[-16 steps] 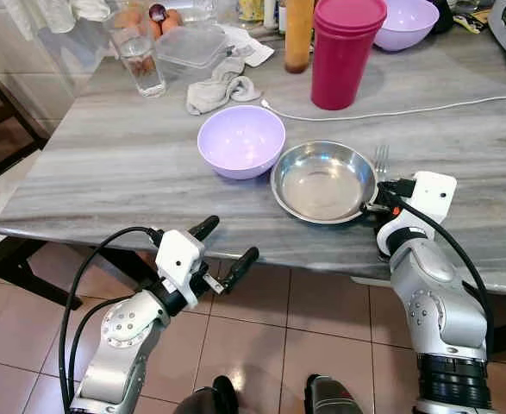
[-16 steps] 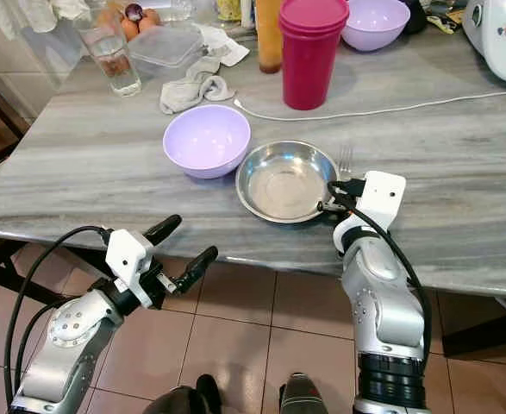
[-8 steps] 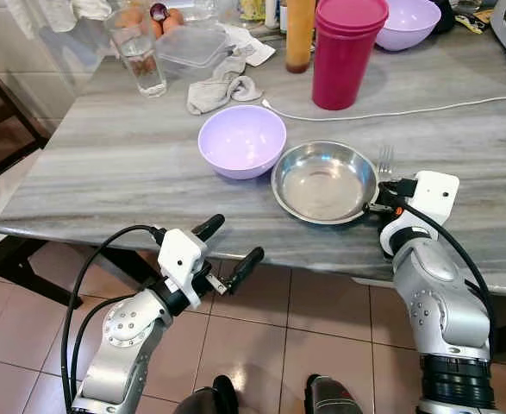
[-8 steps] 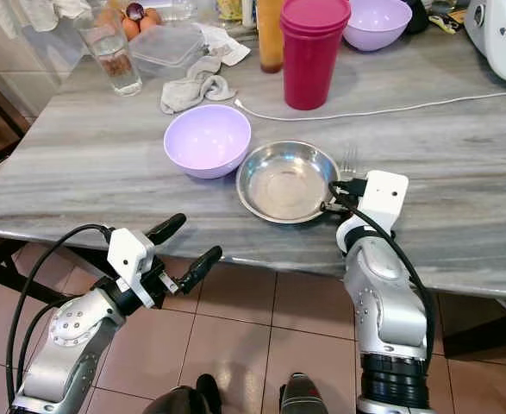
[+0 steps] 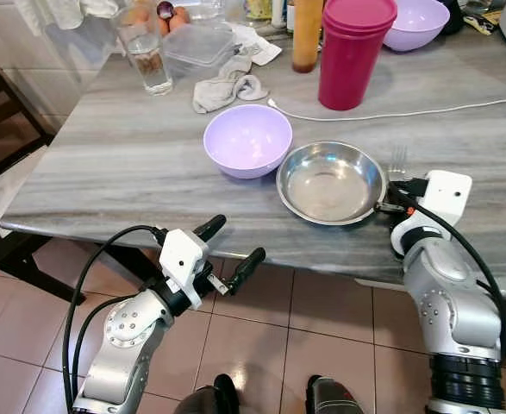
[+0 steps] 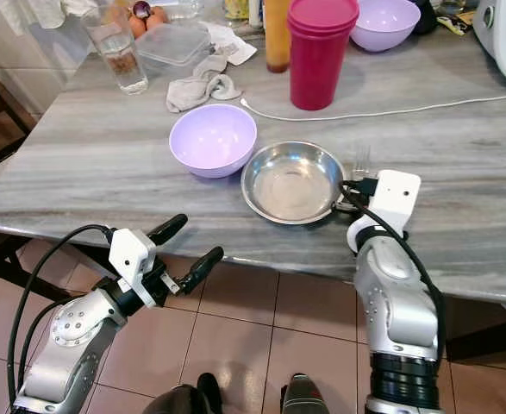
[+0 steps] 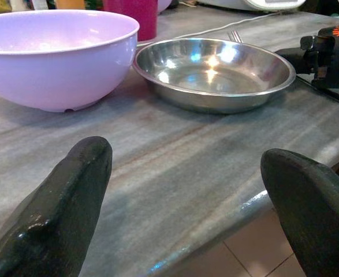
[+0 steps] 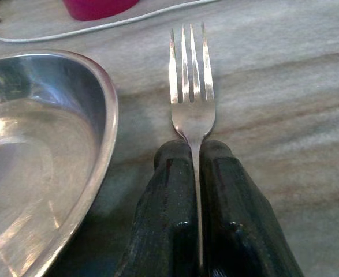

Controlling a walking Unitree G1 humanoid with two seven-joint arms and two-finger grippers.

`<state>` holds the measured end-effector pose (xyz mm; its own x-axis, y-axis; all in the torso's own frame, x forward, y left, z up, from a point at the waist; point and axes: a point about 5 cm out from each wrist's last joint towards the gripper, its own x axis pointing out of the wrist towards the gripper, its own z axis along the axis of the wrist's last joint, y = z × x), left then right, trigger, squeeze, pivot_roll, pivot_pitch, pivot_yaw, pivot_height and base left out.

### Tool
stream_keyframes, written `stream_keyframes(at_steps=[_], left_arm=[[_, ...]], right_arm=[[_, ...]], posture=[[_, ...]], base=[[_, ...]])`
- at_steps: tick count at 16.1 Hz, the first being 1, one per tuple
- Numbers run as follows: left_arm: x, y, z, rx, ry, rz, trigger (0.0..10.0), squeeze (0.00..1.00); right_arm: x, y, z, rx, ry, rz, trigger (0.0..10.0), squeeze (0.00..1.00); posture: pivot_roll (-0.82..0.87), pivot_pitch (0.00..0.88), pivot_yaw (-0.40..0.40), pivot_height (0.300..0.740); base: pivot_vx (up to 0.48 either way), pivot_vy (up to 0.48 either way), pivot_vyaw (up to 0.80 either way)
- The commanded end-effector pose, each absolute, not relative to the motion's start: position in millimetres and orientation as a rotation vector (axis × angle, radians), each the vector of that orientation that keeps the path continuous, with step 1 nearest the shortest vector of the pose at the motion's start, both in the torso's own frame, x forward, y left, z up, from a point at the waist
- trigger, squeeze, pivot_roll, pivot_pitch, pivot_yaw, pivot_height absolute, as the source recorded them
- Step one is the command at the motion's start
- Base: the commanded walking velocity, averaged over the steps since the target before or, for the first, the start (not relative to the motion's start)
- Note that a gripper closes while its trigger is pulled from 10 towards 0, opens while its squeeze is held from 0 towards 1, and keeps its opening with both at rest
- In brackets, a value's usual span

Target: Setting the table

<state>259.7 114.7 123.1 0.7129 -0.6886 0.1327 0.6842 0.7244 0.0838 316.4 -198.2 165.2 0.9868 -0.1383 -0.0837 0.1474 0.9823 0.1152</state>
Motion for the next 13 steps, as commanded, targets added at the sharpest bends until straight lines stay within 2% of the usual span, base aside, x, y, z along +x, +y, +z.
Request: stream_keyframes(at_steps=[1,2,10,13], left_arm=[[258.1,116.6,120.9,0.041,-0.145,-0.762,10.0,0.0],[258.0,116.3,120.6,0.041,-0.144,-0.763,10.0,0.0],[258.5,116.4,121.1,0.039,-0.145,-0.768,10.0,0.0],[259.1,116.9,121.1,0.039,-0.147,-0.764,10.0,0.0]], right_arm=[[310.9,-203.7,144.3,0.14,0.173,-0.178,10.0,0.2],[310.2,-203.0,143.4,0.143,0.175,-0.175,10.0,1.0],[309.6,-202.3,148.2,0.135,0.152,-0.167,10.0,1.0],[308.1,-203.3,166.0,0.107,0.077,-0.174,10.0,1.0]], posture=[[-0.32,0.252,0.104,0.74],[-0.32,0.252,0.104,0.74],[-0.32,0.251,0.106,0.74],[-0.32,0.249,0.107,0.74]], base=[[0.0,0.0,0.0],[0.0,0.0,0.0],[0.0,0.0,0.0],[0.0,0.0,0.0]])
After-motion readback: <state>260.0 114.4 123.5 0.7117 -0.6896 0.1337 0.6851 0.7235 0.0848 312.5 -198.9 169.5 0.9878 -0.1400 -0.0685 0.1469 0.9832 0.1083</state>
